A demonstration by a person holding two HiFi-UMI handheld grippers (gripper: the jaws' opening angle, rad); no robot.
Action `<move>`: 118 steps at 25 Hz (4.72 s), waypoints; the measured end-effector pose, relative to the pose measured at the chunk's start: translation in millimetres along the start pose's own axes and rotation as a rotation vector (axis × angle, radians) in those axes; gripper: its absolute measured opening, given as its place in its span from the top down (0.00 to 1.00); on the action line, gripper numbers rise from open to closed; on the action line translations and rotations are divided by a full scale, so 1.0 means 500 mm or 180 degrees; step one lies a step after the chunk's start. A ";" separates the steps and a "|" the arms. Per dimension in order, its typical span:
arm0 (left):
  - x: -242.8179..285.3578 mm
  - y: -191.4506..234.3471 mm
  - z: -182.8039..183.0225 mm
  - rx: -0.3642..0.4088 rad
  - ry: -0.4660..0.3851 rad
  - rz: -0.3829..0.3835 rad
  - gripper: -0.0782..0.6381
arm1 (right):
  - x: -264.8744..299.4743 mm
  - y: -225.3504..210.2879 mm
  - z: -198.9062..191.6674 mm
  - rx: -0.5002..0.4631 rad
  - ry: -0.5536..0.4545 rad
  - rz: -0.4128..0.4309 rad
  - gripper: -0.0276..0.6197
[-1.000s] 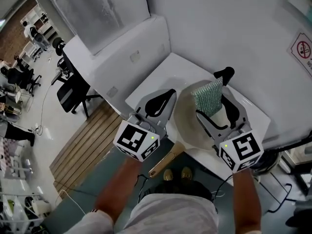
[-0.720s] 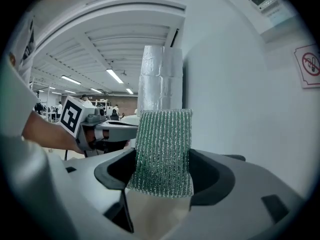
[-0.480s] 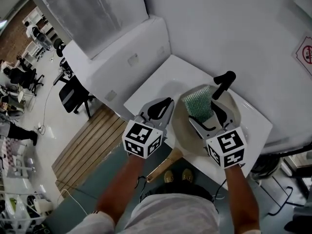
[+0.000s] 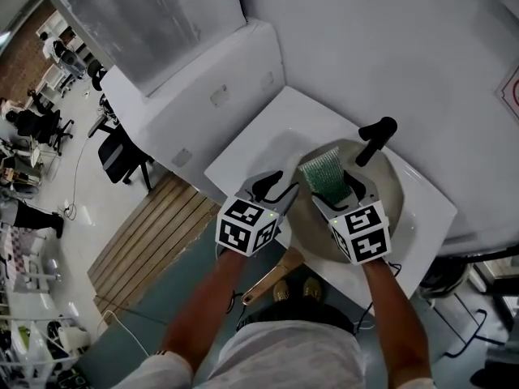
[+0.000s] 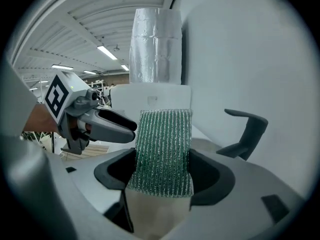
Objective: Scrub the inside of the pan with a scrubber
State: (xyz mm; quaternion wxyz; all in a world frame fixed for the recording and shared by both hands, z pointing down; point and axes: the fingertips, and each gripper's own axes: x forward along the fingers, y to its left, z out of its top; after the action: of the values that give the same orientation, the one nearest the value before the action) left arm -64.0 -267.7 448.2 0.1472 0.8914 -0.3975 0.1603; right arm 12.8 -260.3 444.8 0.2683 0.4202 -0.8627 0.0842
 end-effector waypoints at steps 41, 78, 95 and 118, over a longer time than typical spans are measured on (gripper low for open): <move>0.084 0.019 -0.137 -0.0269 0.0757 0.0035 0.78 | 0.062 -0.160 -0.196 0.0260 0.1024 -0.0521 0.43; 0.082 0.018 -0.131 -0.0390 0.0598 -0.0044 0.79 | 0.016 -0.104 -0.250 0.0141 0.1531 -0.0385 0.43; 0.085 0.020 -0.133 -0.0406 0.0606 -0.0043 0.79 | 0.020 0.081 -0.214 -0.0005 0.1450 0.0085 0.43; 0.084 0.018 -0.133 -0.0357 0.0604 -0.0023 0.78 | -0.063 -0.038 -0.277 -0.0153 0.1801 -0.0429 0.43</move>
State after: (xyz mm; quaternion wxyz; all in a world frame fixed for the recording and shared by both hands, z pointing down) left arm -55.4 -275.3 526.5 0.2344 0.8640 -0.3869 0.2209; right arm 97.6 -199.4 542.9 0.5132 0.4300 -0.7255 0.1596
